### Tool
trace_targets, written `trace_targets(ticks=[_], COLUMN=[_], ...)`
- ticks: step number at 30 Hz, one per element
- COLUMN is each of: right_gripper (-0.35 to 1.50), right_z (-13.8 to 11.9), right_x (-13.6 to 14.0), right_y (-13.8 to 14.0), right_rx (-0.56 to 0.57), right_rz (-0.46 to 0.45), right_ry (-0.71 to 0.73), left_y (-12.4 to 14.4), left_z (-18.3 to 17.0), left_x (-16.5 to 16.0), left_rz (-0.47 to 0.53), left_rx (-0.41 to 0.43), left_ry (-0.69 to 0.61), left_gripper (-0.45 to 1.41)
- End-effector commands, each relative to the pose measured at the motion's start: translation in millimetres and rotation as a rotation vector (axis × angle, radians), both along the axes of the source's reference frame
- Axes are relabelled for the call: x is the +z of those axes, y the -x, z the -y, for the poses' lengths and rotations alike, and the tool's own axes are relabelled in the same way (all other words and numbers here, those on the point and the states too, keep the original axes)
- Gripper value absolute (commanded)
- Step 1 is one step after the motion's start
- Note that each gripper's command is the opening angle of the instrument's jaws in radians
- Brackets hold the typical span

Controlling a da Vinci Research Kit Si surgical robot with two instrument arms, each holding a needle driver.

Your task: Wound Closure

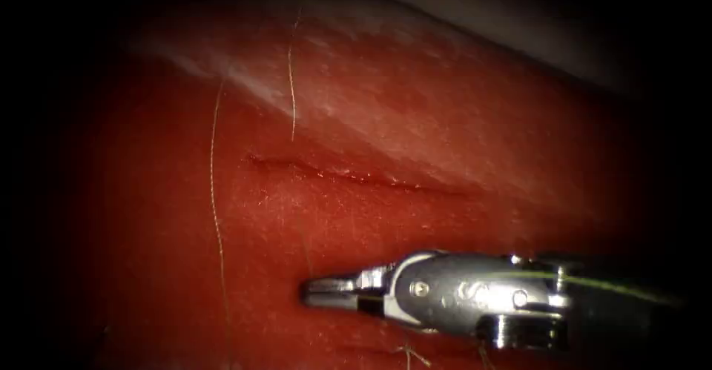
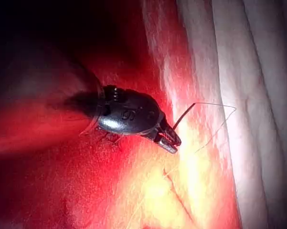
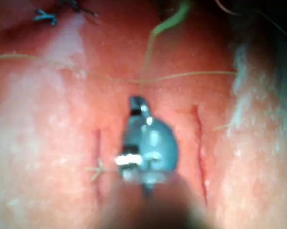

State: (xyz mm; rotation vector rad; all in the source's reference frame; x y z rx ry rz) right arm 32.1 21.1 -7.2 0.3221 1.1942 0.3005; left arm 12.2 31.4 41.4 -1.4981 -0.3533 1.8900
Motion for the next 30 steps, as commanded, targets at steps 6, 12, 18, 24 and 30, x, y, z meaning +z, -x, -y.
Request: trace_targets(ticks=[6, 12, 18, 24, 30], right_gripper=[-0.35, -0.35, -0.35, 1.25, 1.36], right_z=[2.4, 4.8, 6.7, 5.7, 1.7], right_x=[-2.9, -5.8, -7.8, -7.1, -4.2], right_y=[-1.1, -0.4, 1.1, 0.9, 0.2], right_rx=[-0.055, -0.114, -0.173, -0.102, -0.065], right_rz=[-0.025, -0.026, -0.055, -0.018, -0.005], right_ry=[-0.012, -0.020, -0.028, -0.002, 0.126], left_y=[0.5, 0.6, 0.6, 0.7, 0.7], left_z=[0.4, 0.4, 0.5, 0.5, 0.5], left_x=[0.6, 0.6, 0.5, 0.5, 0.5], left_rz=[0.001, 0.002, 0.002, 0.001, 0.003], left_rx=[0.000, 0.002, 0.001, 0.001, 0.003], left_ry=[-0.001, -0.001, -0.001, -0.001, -0.002], left_gripper=[-0.35, -0.35, -0.35, -0.35, -0.35])
